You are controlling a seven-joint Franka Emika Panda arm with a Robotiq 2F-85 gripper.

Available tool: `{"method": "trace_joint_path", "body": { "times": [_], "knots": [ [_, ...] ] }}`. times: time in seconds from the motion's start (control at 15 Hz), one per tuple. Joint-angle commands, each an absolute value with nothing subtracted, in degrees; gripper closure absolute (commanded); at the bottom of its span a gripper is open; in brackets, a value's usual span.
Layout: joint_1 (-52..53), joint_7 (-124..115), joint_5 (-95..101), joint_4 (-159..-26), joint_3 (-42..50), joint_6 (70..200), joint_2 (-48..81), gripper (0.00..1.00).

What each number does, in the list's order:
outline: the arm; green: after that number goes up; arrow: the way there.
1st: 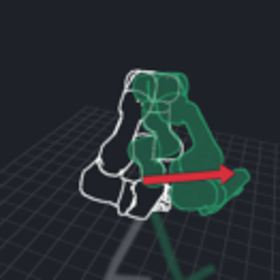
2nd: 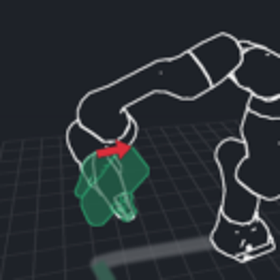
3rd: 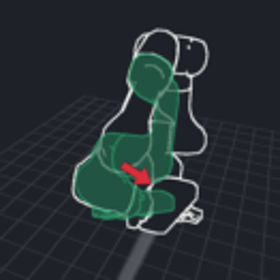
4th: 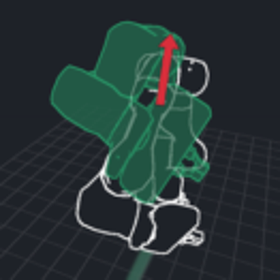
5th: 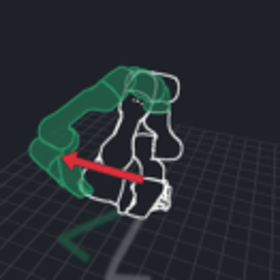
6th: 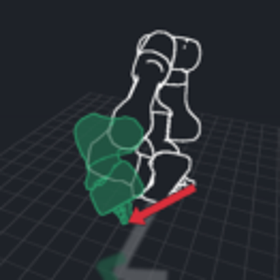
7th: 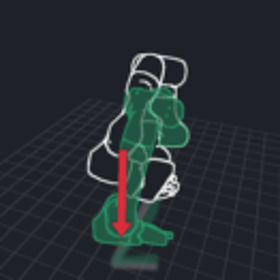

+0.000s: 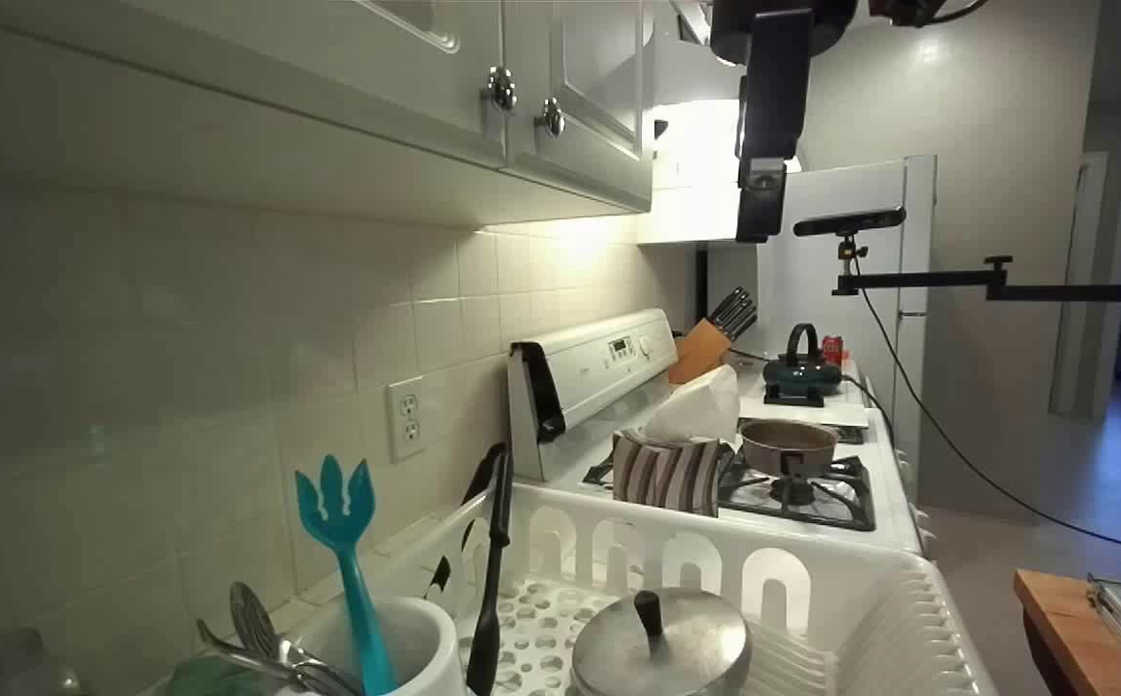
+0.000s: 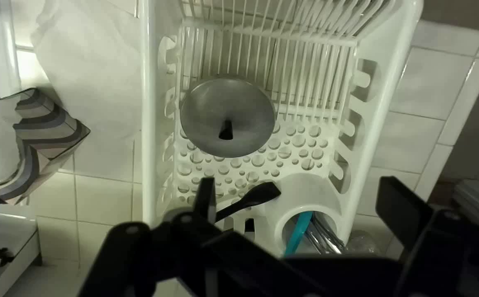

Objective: Remove the silver spoon from the dish rack and put it on the counter.

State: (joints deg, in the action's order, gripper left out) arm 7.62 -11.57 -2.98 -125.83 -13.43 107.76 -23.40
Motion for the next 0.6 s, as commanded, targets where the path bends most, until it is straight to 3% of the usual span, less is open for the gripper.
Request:
{"method": "trace_joint_path", "body": {
  "times": [0.0, 0.53],
  "knots": [
    [8.1, -11.7, -2.8, -125.7, -13.0, 107.7, -23.3, 0.0],
    [10.0, -10.4, -2.7, -123.4, -15.2, 110.1, -16.0, 0.0]
  ]
}}
